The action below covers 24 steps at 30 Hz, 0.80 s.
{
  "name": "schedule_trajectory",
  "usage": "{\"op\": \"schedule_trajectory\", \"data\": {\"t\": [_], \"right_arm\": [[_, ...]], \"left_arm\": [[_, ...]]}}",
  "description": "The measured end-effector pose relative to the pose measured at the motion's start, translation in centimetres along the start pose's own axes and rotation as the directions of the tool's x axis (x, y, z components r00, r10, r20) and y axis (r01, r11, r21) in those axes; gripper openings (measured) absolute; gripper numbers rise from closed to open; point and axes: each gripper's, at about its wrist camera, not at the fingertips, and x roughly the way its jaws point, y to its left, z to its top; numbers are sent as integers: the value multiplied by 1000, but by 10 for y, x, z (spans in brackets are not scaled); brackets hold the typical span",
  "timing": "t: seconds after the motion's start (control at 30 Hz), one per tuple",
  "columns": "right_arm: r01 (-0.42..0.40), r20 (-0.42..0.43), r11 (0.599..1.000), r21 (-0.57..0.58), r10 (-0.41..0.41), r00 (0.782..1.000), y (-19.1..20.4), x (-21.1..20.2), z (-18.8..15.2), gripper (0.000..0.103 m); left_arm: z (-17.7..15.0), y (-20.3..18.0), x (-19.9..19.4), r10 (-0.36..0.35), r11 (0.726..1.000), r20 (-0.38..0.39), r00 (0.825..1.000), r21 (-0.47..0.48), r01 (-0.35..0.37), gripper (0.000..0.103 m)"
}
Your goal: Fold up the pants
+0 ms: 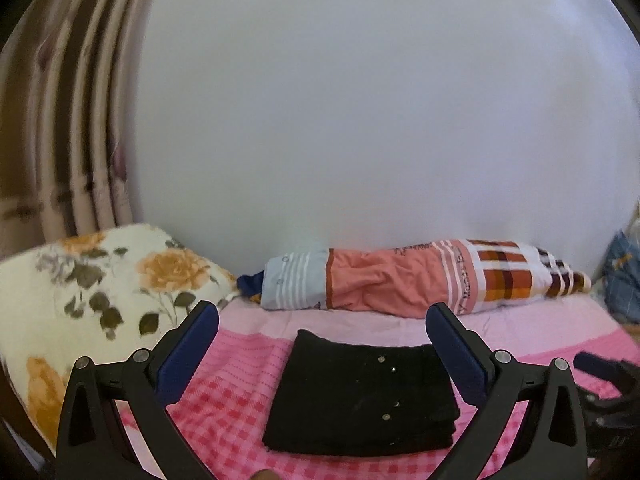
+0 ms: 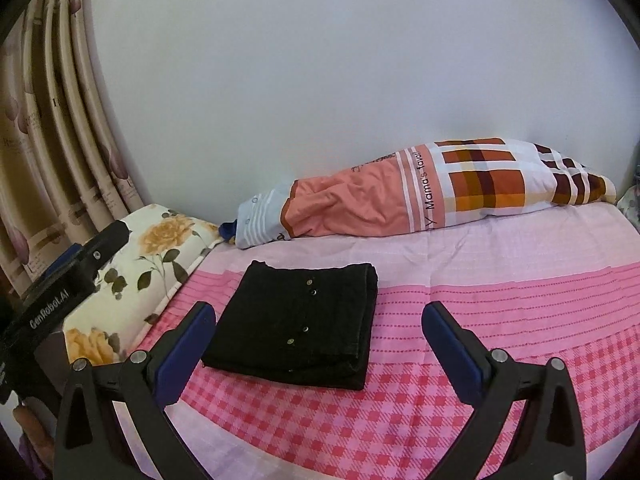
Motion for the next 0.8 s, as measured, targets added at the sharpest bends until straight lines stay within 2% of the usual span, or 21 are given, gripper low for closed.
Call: {"op": "schedule_trajectory", "data": {"t": [0.07, 0.17, 0.43, 0.8], "right_arm": [[0, -9, 1000, 3, 0, 1000, 0, 1, -1, 102], [-1, -21, 1000, 2, 1, 1000, 2, 5, -2, 102], [-5, -43, 1000, -11, 4, 999, 7, 11, -7, 102], [5, -71, 1000, -8, -5, 997, 8, 19, -12, 102]], "left_arm": [[-1, 9, 0, 15, 998, -4, 1000, -61, -15, 103], [-3, 20, 3, 37, 994, -18, 999, -100, -38, 103], [-13, 20, 17, 33, 999, -90, 995, -32, -36, 103], [-19, 13, 19, 5, 1000, -103, 995, -3, -5, 103]]}}
